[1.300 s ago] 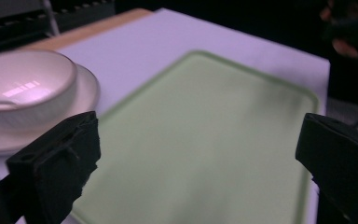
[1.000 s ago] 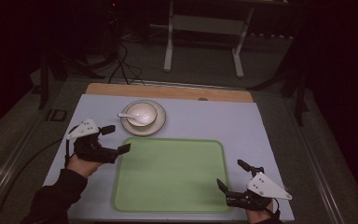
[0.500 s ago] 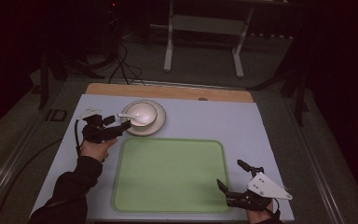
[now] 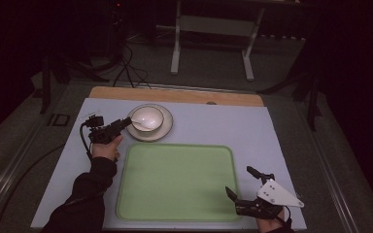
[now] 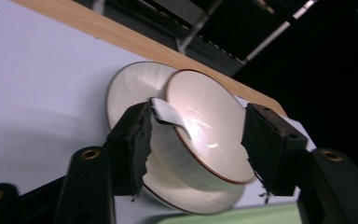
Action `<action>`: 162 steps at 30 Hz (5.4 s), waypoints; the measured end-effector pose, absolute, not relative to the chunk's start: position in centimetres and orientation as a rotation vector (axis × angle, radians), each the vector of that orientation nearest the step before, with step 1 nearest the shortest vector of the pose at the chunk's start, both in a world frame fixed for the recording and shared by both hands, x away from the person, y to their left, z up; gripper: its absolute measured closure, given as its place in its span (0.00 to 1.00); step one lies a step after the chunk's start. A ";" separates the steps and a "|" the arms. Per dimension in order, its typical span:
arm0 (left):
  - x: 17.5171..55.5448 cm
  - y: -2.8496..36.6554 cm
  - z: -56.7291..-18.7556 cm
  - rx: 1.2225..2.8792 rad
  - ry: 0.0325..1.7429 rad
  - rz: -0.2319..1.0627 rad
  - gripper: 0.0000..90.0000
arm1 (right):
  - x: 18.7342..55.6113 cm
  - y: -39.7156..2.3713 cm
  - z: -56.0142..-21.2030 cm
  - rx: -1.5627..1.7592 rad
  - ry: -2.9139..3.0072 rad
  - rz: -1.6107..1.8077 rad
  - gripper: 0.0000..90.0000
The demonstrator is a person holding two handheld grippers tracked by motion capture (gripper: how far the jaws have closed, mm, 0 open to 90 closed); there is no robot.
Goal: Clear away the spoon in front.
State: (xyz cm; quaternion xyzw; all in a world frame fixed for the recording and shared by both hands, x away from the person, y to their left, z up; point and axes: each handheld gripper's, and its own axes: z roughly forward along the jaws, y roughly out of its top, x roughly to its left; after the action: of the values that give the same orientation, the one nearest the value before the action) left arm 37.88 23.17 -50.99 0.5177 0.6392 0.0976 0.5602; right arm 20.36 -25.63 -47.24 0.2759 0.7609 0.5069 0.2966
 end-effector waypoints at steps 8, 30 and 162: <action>38.9 22.9 -52.5 1.169 1.526 0.175 0.59 | 20.4 -25.8 -47.3 0.734 2.028 1.351 0.11; 40.1 23.0 -53.3 1.010 1.542 0.100 0.88 | 20.6 -25.9 -47.4 0.741 2.037 1.358 0.11; 36.7 9.7 -48.8 2.248 0.550 -0.504 0.82 | 20.8 -25.7 -47.5 0.735 2.063 1.369 0.11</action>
State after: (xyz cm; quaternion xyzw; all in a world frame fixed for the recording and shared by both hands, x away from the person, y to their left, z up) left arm 36.73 9.72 -48.78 0.8790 0.2151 -0.1971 0.3772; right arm 20.79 -25.75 -47.54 0.2737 0.7677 0.5094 0.2760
